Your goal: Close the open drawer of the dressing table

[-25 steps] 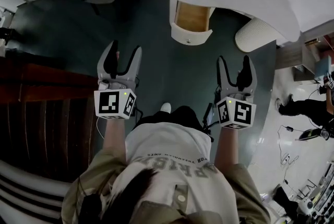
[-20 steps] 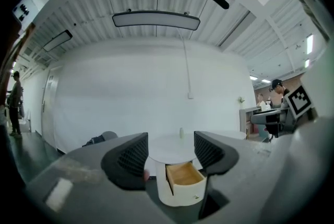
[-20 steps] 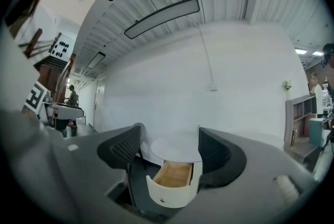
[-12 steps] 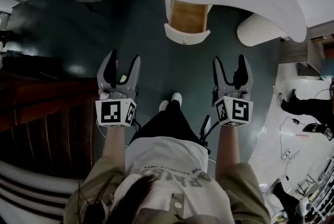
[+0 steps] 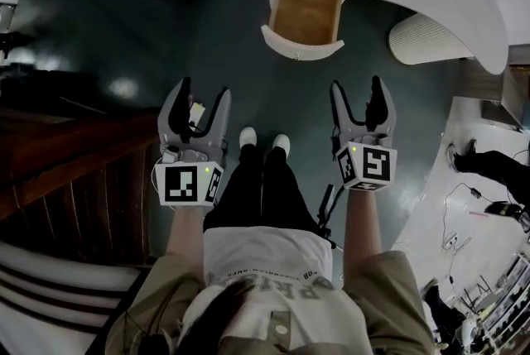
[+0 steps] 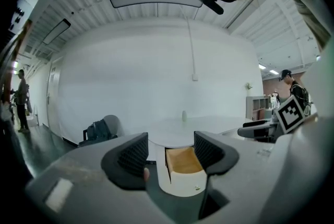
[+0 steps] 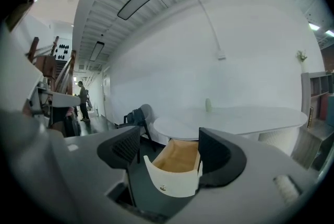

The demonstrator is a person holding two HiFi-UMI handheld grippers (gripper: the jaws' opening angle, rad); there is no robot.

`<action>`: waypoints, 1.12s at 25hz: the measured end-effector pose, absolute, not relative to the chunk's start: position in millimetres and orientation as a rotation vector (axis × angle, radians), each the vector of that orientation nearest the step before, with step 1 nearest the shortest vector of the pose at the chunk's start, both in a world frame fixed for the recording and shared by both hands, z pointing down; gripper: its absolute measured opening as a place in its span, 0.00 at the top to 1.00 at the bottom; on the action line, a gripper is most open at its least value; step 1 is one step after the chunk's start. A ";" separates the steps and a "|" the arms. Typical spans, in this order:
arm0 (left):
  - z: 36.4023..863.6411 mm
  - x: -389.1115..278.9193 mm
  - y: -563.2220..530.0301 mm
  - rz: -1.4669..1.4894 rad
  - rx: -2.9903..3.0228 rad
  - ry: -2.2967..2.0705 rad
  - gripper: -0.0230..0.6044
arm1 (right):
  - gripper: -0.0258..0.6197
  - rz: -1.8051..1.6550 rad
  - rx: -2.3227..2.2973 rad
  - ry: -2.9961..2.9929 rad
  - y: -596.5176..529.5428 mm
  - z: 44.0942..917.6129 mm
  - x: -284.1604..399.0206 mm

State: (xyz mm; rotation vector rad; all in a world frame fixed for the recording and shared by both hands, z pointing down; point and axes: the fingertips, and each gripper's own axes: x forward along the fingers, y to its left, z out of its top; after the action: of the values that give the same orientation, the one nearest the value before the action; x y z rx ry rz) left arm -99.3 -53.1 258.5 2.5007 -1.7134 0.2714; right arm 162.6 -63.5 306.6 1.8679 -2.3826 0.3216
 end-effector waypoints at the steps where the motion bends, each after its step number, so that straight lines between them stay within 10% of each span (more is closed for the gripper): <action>1: 263.1 -100.8 -56.1 0.277 2.497 -1.713 0.50 | 0.43 0.330 1.858 -2.382 -66.5 313.5 159.3; 28: 373.4 -137.8 -171.8 0.383 2.549 -1.477 0.50 | 0.43 0.600 1.841 -2.134 -146.1 534.2 97.6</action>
State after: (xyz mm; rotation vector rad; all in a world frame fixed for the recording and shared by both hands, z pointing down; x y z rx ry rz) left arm -137.8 -171.8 373.4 2.5491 -1.4766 0.3835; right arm 97.6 -146.1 534.2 1.8414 -2.1343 0.5997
